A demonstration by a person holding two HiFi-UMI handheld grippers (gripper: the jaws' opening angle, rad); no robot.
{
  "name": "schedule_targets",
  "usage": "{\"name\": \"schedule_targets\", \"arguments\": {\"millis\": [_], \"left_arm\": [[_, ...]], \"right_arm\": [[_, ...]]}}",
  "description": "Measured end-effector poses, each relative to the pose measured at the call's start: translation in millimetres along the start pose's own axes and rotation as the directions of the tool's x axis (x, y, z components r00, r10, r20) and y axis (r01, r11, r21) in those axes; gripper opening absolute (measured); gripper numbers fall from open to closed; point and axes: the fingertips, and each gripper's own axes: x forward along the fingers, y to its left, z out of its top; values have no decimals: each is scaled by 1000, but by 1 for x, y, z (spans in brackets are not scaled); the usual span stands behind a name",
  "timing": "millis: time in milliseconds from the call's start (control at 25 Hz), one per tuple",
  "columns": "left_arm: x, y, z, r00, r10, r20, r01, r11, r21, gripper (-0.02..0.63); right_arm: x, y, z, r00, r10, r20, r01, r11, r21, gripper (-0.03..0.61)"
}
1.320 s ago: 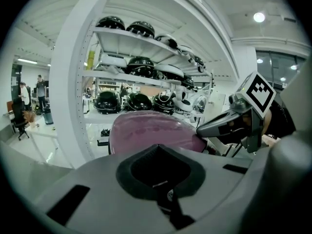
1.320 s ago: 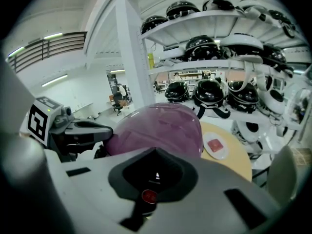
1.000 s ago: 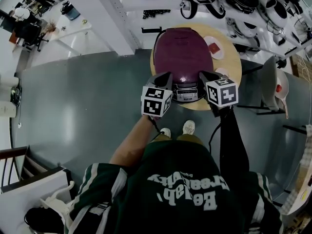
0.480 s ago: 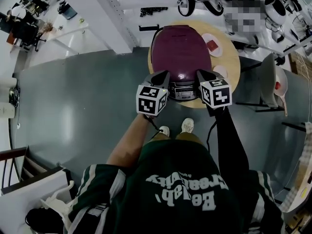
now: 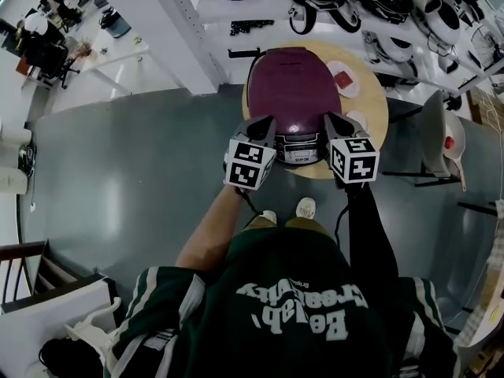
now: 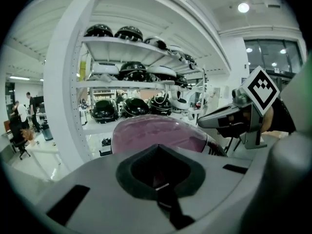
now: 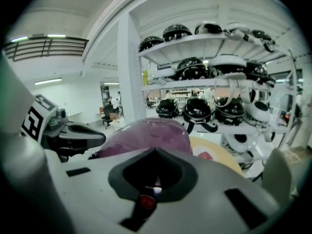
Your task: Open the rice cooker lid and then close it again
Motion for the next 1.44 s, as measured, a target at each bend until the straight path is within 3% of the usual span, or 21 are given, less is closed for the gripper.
{"name": "schedule_targets", "arguments": {"millis": [280, 560, 1440], "left_arm": [[-24, 17, 57, 986, 77, 147, -82, 996, 25, 0], [-58, 29, 115, 948, 128, 292, -165, 981, 105, 0], [-59, 22, 127, 941, 75, 331, -110, 990, 90, 0]], "right_arm": [[-33, -9, 59, 967, -96, 235, 114, 991, -65, 5], [-53, -1, 93, 941, -109, 319, 167, 973, -162, 3], [-56, 9, 106, 929, -112, 354, 178, 971, -162, 5]]}}
